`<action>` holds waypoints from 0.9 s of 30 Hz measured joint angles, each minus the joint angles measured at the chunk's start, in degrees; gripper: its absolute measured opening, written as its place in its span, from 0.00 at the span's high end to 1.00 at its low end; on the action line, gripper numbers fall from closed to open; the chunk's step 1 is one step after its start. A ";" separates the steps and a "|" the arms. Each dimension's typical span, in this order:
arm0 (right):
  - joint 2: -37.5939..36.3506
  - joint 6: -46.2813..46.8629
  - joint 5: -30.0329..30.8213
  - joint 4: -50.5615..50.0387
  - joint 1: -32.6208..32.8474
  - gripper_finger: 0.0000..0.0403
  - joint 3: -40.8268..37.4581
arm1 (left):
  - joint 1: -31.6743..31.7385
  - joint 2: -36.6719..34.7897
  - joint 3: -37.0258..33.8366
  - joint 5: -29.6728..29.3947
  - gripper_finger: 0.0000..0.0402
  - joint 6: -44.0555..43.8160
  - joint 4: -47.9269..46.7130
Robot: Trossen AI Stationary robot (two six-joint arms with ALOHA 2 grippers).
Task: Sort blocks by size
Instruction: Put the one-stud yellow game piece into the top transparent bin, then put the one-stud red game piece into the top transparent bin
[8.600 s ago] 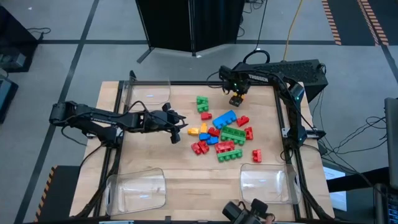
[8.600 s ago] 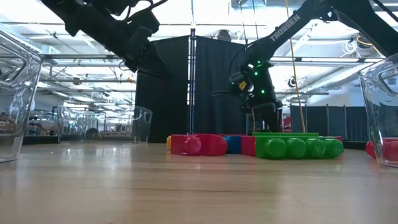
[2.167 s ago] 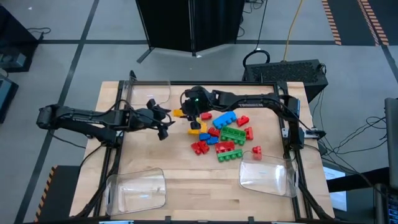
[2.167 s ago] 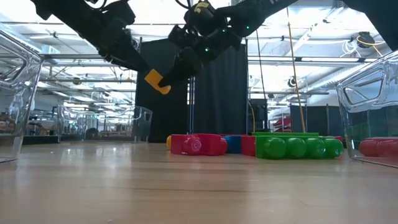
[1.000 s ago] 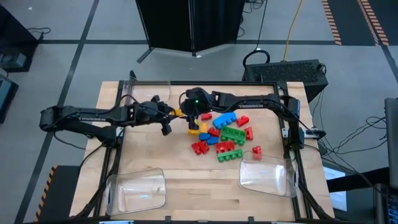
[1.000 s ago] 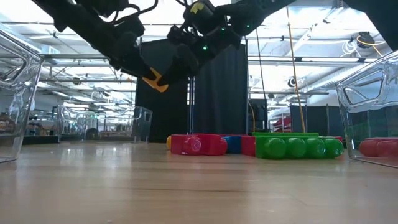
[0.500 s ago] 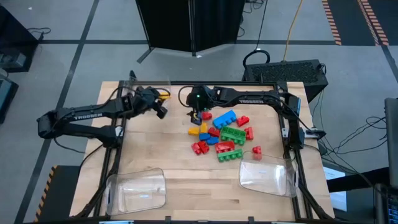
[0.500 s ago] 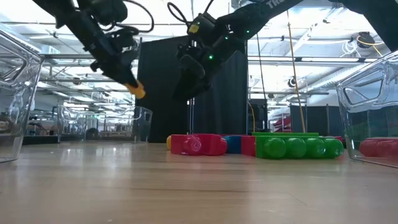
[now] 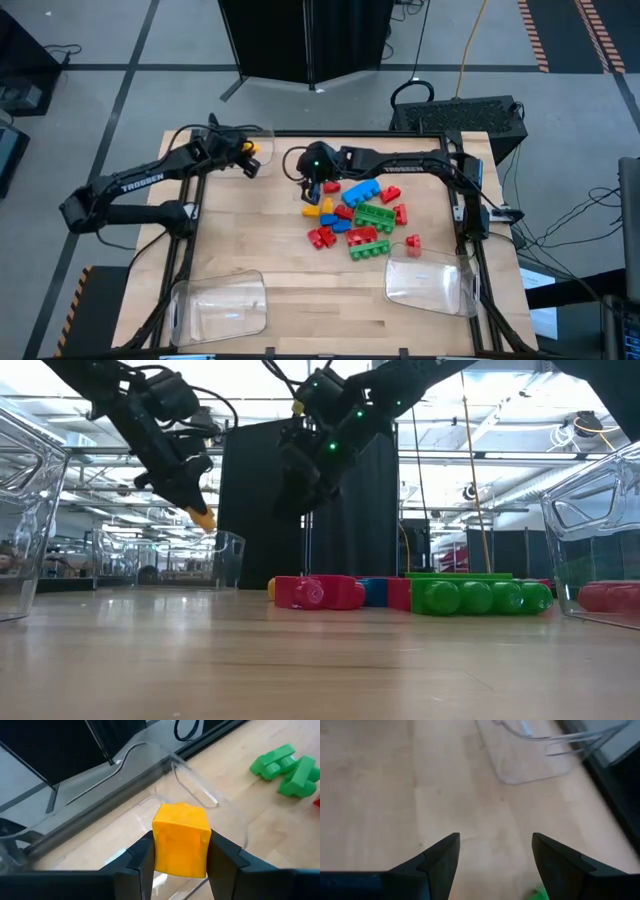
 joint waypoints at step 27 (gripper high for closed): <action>0.00 -6.24 6.56 -16.37 -0.64 0.42 -0.02 | 0.50 0.02 -0.99 -1.28 0.47 -1.01 0.72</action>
